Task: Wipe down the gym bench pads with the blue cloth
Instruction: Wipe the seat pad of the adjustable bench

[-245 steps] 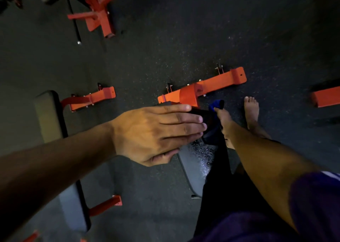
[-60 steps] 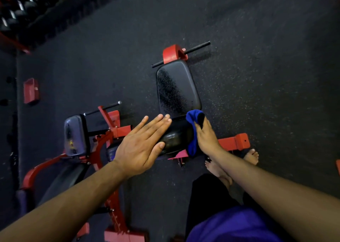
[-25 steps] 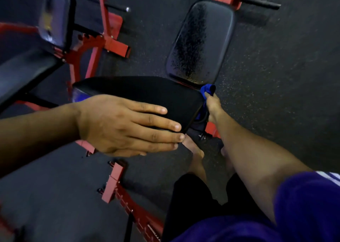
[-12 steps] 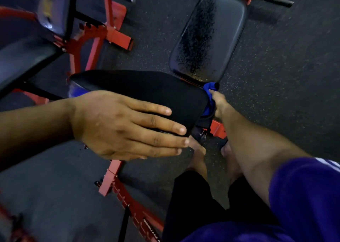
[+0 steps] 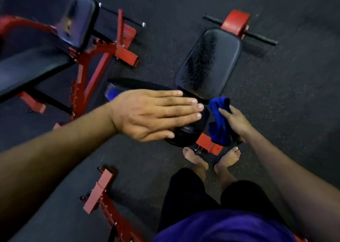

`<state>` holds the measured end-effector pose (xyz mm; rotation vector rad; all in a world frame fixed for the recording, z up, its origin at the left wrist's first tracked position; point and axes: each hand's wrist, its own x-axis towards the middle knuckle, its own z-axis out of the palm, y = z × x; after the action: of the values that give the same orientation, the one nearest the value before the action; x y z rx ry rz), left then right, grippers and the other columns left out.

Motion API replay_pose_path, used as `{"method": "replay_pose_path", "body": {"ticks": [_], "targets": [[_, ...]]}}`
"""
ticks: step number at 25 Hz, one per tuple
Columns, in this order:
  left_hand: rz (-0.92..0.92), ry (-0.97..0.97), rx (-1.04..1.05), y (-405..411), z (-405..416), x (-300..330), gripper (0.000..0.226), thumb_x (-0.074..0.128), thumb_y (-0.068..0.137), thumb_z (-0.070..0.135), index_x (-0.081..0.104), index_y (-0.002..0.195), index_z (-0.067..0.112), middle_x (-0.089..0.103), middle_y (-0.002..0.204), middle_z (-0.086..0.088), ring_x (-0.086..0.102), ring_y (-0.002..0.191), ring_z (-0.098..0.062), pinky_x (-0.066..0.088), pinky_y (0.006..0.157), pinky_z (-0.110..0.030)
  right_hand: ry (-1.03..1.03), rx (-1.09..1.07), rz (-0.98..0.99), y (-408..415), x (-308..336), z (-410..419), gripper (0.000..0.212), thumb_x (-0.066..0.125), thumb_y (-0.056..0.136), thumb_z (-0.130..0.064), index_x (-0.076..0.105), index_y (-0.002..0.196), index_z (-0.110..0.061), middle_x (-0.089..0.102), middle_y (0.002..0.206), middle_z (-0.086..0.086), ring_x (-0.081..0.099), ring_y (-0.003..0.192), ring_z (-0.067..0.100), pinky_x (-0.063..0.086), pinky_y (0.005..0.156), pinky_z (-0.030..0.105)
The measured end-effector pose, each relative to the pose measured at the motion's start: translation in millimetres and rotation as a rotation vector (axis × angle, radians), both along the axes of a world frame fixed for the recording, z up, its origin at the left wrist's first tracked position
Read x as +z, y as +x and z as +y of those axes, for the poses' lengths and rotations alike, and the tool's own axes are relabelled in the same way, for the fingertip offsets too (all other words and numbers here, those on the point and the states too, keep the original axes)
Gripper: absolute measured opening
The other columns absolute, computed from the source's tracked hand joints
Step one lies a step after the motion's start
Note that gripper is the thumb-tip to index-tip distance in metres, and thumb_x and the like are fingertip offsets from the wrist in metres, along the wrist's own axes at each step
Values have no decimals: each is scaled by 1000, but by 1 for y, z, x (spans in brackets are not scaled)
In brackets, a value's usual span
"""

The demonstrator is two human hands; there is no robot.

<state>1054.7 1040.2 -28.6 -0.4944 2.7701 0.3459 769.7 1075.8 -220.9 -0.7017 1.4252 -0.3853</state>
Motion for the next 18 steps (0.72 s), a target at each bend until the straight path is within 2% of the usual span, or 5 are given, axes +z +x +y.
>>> {"method": "replay_pose_path", "body": {"ticks": [3, 6, 9, 11, 18], "targets": [[340, -201, 280, -10, 13, 16, 56, 36, 105, 26, 37, 153, -3, 35, 161, -18, 32, 152, -27, 29, 123, -49, -220, 113, -19, 2, 67, 7, 23, 54, 100, -23, 63, 118, -35, 68, 112, -13, 61, 104, 3, 44, 98, 28], [485, -396, 1034, -11, 46, -4, 57, 33, 104, 26, 33, 156, 1, 33, 163, -16, 29, 153, -21, 10, 128, -46, -445, 303, -53, 15, 123, 21, 27, 57, 96, -26, 58, 115, -45, 61, 112, -30, 54, 101, -18, 38, 97, 19], [642, -293, 1693, -29, 68, -20, 66, 23, 105, 38, 15, 160, 1, 10, 169, -15, 7, 158, -24, -6, 128, -42, -643, 426, -157, 22, 149, 30, 43, 53, 97, -26, 52, 140, -25, 52, 142, -16, 47, 130, -1, 33, 112, 31], [748, -219, 1856, -37, 70, -24, 70, 20, 105, 40, 9, 159, -2, 0, 169, -17, -3, 157, -27, -7, 127, -34, -727, 503, -195, 22, 151, 29, 46, 51, 99, -26, 48, 144, -17, 40, 155, -7, 36, 144, 15, 25, 119, 42], [883, -269, 1968, -41, 68, -32, 63, 25, 106, 31, 13, 159, -1, 2, 169, -7, -4, 157, -14, -3, 125, -23, -769, 815, -313, 103, 138, -56, 51, 51, 96, -23, 39, 146, -21, 35, 156, -1, 31, 145, 9, 18, 121, 27]]}}
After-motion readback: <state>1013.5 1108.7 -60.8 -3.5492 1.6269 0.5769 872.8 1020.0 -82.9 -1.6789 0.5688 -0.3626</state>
